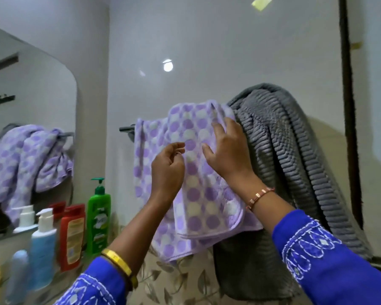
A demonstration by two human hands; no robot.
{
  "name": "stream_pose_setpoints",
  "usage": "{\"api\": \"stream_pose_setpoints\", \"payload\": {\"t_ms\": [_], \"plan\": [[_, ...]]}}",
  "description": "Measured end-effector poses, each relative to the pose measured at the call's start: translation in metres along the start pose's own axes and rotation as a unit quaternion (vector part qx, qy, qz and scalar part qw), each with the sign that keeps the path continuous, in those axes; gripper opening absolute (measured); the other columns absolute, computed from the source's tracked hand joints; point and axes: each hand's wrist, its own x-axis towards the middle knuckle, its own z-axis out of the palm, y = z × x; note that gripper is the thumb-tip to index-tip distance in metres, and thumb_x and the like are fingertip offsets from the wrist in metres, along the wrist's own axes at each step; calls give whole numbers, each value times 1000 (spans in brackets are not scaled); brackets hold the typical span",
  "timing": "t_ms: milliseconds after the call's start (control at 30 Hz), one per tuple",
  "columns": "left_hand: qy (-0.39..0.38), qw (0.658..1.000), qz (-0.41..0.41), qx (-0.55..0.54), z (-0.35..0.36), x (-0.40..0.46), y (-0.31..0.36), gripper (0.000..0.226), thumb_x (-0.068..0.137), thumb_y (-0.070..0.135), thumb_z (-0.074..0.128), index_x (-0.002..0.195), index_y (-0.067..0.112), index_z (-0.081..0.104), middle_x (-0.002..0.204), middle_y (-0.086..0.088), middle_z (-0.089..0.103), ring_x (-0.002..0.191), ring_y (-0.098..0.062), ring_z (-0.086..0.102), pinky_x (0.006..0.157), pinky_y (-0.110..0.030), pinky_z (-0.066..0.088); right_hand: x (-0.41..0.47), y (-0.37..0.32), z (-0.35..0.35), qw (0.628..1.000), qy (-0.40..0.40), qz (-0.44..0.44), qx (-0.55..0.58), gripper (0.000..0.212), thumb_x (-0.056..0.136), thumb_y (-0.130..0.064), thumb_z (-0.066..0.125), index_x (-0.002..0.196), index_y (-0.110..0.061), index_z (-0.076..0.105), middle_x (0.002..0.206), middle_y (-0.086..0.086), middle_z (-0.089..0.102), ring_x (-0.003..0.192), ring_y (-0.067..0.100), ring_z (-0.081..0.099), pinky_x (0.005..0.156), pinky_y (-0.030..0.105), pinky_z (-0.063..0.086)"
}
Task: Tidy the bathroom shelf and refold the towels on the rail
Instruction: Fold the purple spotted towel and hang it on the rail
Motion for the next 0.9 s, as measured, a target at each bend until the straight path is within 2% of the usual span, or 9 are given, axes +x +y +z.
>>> {"api": "stream_pose_setpoints", "payload": {"t_ms": [67,200,267,367,500,600,667,767,900], "plan": [[-2,1000,6,8,0,13,-4,30,92,2,39,110,9,61,108,-6,65,83,-7,57,66,-2,42,15,7,6,999,-29,36,-5,81,74,-46,61,142,-12,31,142,19,37,130,35,35,108,42,31],[-4,997,23,71,-6,38,-21,32,89,6,45,117,10,60,122,-7,60,97,-26,61,91,-32,46,40,0,20,983,-93,157,4,101,68,-60,67,143,-11,20,141,19,31,128,37,33,103,46,33],[-12,993,24,114,-9,51,-31,37,87,12,49,123,11,56,127,-12,56,97,-30,60,95,-36,45,46,-6,27,980,-85,174,-39,91,72,-48,70,139,-7,24,136,21,35,122,38,38,98,45,36],[-15,993,-21,118,-11,67,-39,47,89,22,52,134,10,44,138,-15,45,123,-28,46,103,-34,35,47,-8,34,984,-67,164,-27,70,80,-17,65,138,-8,27,133,23,38,117,39,43,96,40,38],[-39,994,-89,47,-8,84,-34,71,88,50,49,143,12,26,150,-11,31,137,-25,31,107,-32,28,30,-11,27,988,-107,108,17,65,81,-10,60,138,-13,31,126,22,48,107,38,53,83,37,46],[-70,990,-117,30,3,98,-23,90,81,64,47,146,11,16,153,-9,26,140,-25,26,110,-33,24,7,-13,17,992,-111,58,26,39,78,-11,61,115,-11,53,103,17,60,92,34,59,70,32,45],[-86,987,-133,29,14,106,-19,104,72,72,51,147,10,14,152,-12,26,139,-28,27,110,-37,27,-8,-15,13,992,-115,31,51,17,74,-10,61,90,-12,57,89,14,60,83,34,59,65,32,42],[-82,984,-148,51,28,116,-18,110,67,66,63,145,7,13,150,-15,26,136,-31,32,101,-35,37,-24,-18,16,988,-143,-12,51,25,72,-10,61,72,-23,40,77,9,54,76,35,57,60,33,40],[-69,984,-144,83,26,134,-28,81,69,36,64,134,-2,33,129,-14,53,117,-29,52,84,-29,44,-28,-16,21,981,-189,-42,20,25,72,-12,60,72,-21,37,82,10,55,80,36,58,60,29,31]]}}
